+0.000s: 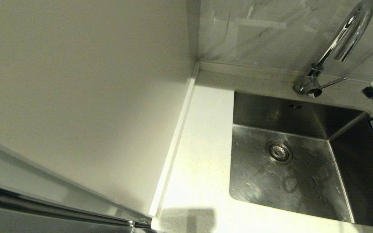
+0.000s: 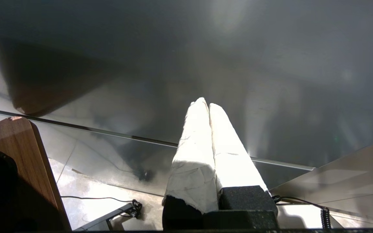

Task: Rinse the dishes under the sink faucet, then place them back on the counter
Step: Put a bowl into the sink

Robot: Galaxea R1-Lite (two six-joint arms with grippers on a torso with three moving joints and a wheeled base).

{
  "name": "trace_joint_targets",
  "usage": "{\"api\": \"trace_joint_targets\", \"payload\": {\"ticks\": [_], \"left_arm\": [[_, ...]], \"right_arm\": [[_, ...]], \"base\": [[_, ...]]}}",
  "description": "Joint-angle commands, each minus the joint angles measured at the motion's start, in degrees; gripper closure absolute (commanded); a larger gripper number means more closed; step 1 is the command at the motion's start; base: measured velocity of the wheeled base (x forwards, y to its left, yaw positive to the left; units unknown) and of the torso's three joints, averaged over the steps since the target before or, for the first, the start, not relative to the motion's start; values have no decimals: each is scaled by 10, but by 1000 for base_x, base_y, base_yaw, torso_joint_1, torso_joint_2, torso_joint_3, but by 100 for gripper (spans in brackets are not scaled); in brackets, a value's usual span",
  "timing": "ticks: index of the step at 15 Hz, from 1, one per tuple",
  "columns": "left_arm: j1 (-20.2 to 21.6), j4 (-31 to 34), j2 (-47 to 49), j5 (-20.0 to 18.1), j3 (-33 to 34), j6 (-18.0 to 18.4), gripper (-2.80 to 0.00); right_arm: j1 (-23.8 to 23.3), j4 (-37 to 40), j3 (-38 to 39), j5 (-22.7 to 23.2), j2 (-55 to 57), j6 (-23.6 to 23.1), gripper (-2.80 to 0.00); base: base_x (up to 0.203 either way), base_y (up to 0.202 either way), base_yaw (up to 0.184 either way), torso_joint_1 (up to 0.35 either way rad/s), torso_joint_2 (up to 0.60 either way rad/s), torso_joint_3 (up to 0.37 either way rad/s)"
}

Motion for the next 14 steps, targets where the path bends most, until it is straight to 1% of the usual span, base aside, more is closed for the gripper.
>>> {"api": "trace_joint_targets", "payload": {"ticks": [1, 3, 5, 6, 8, 10, 11, 12, 14], "left_arm": [[0, -1, 0, 0, 2, 0, 0], [0, 0, 0, 0, 1, 0, 0], [0, -1, 0, 0, 2, 0, 0], [0, -1, 0, 0, 2, 0, 0], [0, 0, 0, 0, 2, 0, 0], [0, 0, 0, 0, 2, 0, 0], [0, 0, 0, 0, 2, 0, 0], [0, -1, 0, 0, 2, 0, 0], [0, 0, 0, 0, 1, 0, 0]], "right_arm": [[-30, -17, -8, -4, 18, -44, 0], [-56, -19, -12, -4, 23, -69, 0], [-82, -17, -11, -2, 21, -72, 0], [-98, -15, -10, -1, 19, -81, 0], [-126, -10, -7, 3, 8, -118, 0], [-138, 4, -9, 3, 10, -121, 0], [-139, 5, -9, 4, 13, -122, -280], [-139, 6, -7, 4, 17, -126, -280], [-139, 18, 2, 14, 13, -151, -280]], "base": [[0, 0, 0, 0, 0, 0], [0, 0, 0, 0, 0, 0], [0, 0, 0, 0, 0, 0], [0, 0, 0, 0, 0, 0], [0, 0, 0, 0, 0, 0], [0, 0, 0, 0, 0, 0], [0, 0, 0, 0, 0, 0], [0, 0, 0, 0, 0, 0], [0, 0, 0, 0, 0, 0]]}}
